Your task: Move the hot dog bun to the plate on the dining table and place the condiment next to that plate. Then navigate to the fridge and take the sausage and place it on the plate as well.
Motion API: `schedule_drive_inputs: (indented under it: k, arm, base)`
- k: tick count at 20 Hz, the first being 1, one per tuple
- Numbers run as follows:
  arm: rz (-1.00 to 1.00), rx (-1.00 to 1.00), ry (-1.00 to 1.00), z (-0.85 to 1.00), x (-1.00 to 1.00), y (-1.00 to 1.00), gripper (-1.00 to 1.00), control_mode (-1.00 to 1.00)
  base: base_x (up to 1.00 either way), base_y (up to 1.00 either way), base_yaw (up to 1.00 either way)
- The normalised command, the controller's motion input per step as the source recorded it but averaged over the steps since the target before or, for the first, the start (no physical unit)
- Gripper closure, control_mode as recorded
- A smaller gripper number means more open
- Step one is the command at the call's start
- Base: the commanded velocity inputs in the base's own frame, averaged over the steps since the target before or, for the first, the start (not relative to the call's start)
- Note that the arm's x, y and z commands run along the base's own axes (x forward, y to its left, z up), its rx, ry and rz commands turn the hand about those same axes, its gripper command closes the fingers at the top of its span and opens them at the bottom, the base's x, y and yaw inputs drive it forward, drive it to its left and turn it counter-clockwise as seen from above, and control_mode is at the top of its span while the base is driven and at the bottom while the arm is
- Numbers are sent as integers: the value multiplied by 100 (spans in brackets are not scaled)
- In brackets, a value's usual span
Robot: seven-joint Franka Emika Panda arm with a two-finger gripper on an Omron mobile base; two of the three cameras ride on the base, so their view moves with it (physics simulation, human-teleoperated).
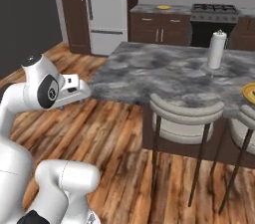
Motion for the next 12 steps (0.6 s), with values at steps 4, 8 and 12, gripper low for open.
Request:
schedule_drive_inputs:
  k: [4,8,12]
  arm:
    - [0,0,0,0,0,0,-100,100]
    - [0,0,0,0,0,0,-100,100]
    - [0,0,0,0,0,0,-100,100]
  base:
    - [21,100,-28]
    - [21,100,-30]
    - [32,100,-26]
